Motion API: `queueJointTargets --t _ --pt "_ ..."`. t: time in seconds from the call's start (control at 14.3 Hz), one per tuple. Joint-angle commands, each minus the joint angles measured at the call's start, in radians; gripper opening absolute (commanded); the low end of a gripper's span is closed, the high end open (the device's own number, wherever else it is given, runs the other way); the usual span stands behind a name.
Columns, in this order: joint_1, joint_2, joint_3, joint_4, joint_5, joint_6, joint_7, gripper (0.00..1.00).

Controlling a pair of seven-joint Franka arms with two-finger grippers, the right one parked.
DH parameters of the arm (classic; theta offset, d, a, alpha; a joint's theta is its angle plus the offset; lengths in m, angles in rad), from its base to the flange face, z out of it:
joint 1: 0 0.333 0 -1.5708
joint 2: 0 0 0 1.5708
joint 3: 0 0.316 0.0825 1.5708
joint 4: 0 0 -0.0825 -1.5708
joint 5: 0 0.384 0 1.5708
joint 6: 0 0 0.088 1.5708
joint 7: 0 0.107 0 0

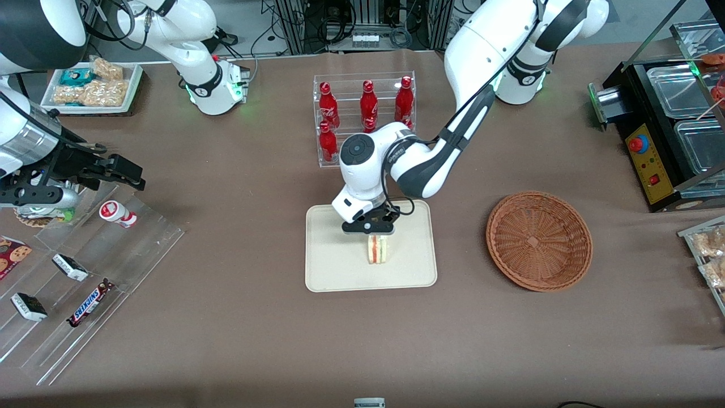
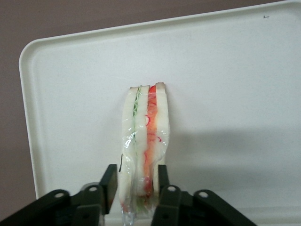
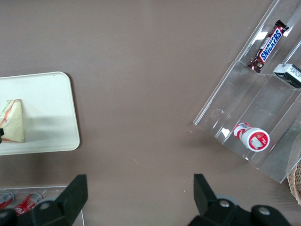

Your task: Place sandwich from basket to tray

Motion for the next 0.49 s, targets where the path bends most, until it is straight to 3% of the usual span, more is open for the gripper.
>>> queueJointTargets --t 0.0,0.42 --pt "0.002 -0.045 0.015 0.012 0.019 -0.015 -0.119 1.0" --pt "0.195 -0.304 0.013 0.011 -0.028 -0.127 -0.236 1.0"
